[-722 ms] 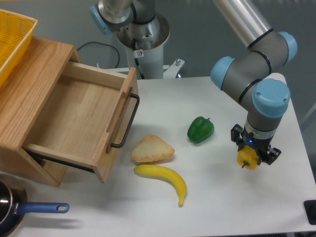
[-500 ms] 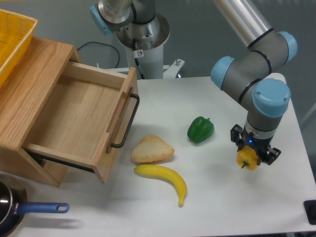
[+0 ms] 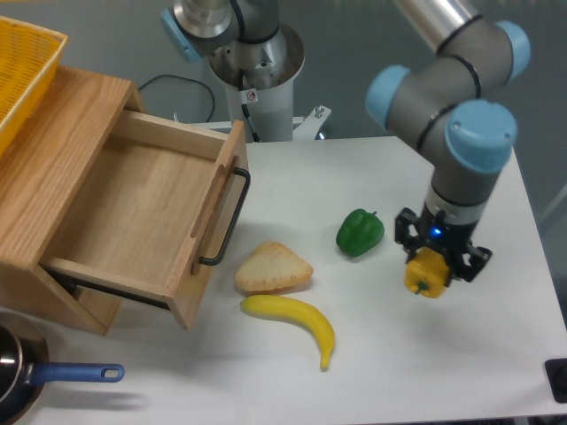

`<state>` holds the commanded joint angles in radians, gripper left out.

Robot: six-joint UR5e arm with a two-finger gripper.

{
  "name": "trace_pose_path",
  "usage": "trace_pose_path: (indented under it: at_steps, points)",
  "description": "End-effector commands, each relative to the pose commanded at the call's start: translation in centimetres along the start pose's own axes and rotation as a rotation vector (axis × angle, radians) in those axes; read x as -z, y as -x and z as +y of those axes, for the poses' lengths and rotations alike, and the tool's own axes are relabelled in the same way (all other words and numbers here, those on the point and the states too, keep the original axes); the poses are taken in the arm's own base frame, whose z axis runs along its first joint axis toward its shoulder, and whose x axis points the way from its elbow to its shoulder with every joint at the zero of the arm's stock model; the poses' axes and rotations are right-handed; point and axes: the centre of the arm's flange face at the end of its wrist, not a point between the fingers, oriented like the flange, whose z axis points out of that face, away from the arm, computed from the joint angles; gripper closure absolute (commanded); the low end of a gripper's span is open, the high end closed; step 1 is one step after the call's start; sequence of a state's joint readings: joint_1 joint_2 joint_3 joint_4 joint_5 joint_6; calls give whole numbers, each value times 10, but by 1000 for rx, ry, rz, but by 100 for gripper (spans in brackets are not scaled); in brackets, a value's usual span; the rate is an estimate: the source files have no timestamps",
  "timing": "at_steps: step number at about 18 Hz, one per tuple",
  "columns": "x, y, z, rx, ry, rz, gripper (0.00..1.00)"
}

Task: Place the yellow pepper in the top drawer
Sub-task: 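Lift the held yellow pepper and carry it toward the open drawer, then move the yellow pepper over the drawer and into its opening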

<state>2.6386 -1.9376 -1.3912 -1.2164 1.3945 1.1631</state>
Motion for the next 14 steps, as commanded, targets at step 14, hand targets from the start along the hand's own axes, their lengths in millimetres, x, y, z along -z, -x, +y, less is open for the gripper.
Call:
trace_pose_path:
  at_steps: [14]
  points:
    - [73,-118,-79,163,-236,93,57]
